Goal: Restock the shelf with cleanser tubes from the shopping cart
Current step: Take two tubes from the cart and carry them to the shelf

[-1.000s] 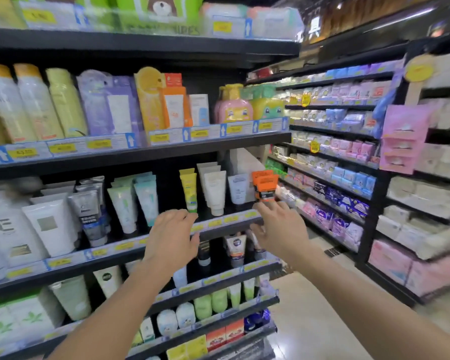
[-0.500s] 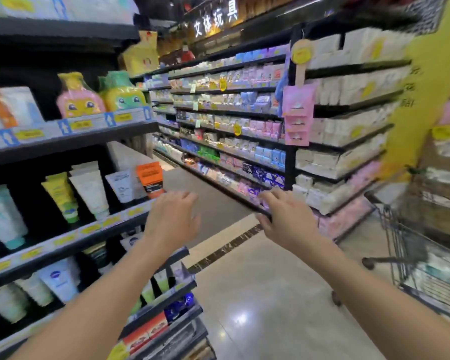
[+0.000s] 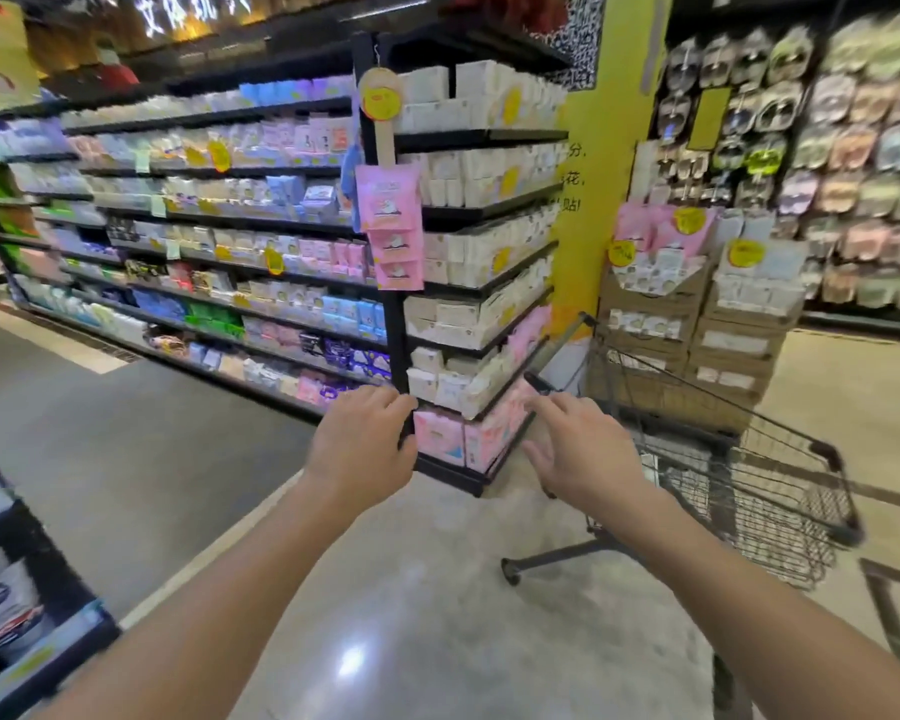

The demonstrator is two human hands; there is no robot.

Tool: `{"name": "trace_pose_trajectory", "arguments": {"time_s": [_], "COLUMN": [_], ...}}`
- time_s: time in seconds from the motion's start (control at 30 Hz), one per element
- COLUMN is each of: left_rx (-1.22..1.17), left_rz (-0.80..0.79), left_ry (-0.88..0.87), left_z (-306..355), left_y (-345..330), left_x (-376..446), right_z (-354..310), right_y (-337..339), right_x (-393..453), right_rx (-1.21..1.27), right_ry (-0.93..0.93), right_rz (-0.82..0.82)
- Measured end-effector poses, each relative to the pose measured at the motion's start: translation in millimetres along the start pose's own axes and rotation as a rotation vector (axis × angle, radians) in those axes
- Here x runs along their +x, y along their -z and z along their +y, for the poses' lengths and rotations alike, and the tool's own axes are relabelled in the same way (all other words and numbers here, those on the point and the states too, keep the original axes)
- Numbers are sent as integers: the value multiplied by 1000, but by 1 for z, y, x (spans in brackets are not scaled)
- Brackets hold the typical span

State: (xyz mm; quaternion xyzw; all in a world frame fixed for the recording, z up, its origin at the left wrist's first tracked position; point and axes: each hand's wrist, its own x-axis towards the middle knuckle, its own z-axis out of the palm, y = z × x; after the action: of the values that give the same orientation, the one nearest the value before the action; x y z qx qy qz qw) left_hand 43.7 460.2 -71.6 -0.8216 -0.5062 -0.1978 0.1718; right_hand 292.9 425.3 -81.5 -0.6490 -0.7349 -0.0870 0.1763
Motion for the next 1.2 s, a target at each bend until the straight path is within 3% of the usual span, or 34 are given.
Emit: {"name": "trace_pose_trajectory", "arguments": {"time_s": [0.6,0.77,1.03,1.2], "left_rx": [-154,-206,-333,-269], "left_rz": [-58,-106,-241,-347], "left_ry": [-292,-294,-197,-193], "left_z": [92,146,260,318], "left_y": [-153,-212,-291,-337], "left_x": [236,285,340,365], "right_z": [199,288,433,495], "right_y": [-47,-75,-118,-150], "right_x": [105,100,95,105], "right_rx": [-62,-37,4,43], "right_ry": [-322,-439,-530,-525], "right_rz": [25,60,-39,-118]}}
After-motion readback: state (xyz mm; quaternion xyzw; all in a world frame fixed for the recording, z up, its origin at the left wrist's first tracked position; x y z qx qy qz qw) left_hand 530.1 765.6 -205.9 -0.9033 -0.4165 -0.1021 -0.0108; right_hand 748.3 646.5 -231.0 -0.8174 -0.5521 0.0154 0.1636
